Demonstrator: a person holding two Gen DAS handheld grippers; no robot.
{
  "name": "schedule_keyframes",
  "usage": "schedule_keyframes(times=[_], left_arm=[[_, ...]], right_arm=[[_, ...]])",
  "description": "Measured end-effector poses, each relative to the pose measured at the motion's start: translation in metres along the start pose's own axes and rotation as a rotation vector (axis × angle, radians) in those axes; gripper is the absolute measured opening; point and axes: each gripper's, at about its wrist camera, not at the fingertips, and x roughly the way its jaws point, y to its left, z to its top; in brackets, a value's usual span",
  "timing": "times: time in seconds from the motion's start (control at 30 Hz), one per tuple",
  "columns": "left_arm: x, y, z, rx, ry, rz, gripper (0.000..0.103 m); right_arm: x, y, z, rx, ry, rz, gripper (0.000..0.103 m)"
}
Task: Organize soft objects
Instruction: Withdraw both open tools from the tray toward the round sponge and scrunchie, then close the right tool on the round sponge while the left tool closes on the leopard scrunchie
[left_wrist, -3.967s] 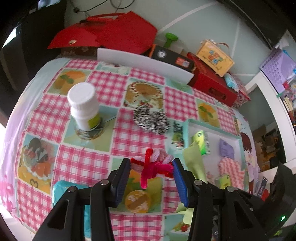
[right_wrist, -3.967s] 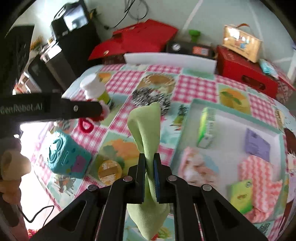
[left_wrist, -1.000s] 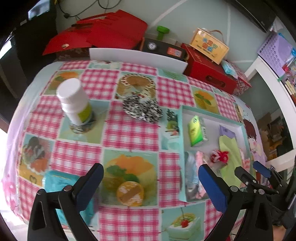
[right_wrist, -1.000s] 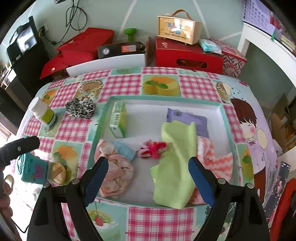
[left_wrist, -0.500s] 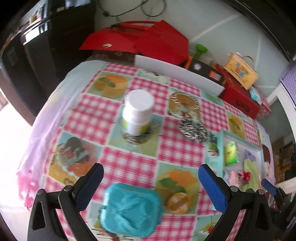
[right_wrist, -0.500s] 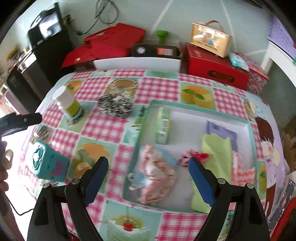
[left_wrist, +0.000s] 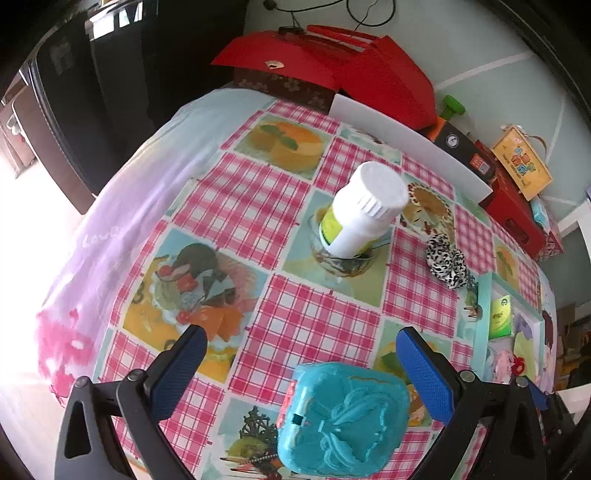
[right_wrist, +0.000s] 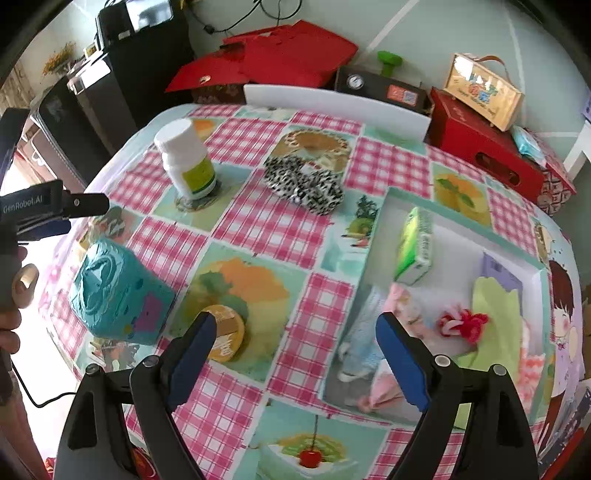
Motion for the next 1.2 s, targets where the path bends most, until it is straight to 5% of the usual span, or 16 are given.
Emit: schedule_keyframes(times=[0.5, 1.03, 1.2], left_arm=[[0.018, 0.033, 0.001, -0.102, 0.024, 0.005, 0.103], [0.031, 0.031, 0.001, -0.099, 0.048, -0.003, 0.103], [0.031, 0.029, 0.001, -0.091, 0.048, -0.005, 0.103]], right_arm=[[0.036, 0.031, -0.013, -0.066, 0.092, 0.034, 0.089], [0.068, 0.063, -0.019, -0.149, 0.154, 0.045, 0.089], [0.072, 0.071, -0.018, -0.164, 0.147, 0.054, 0.080]])
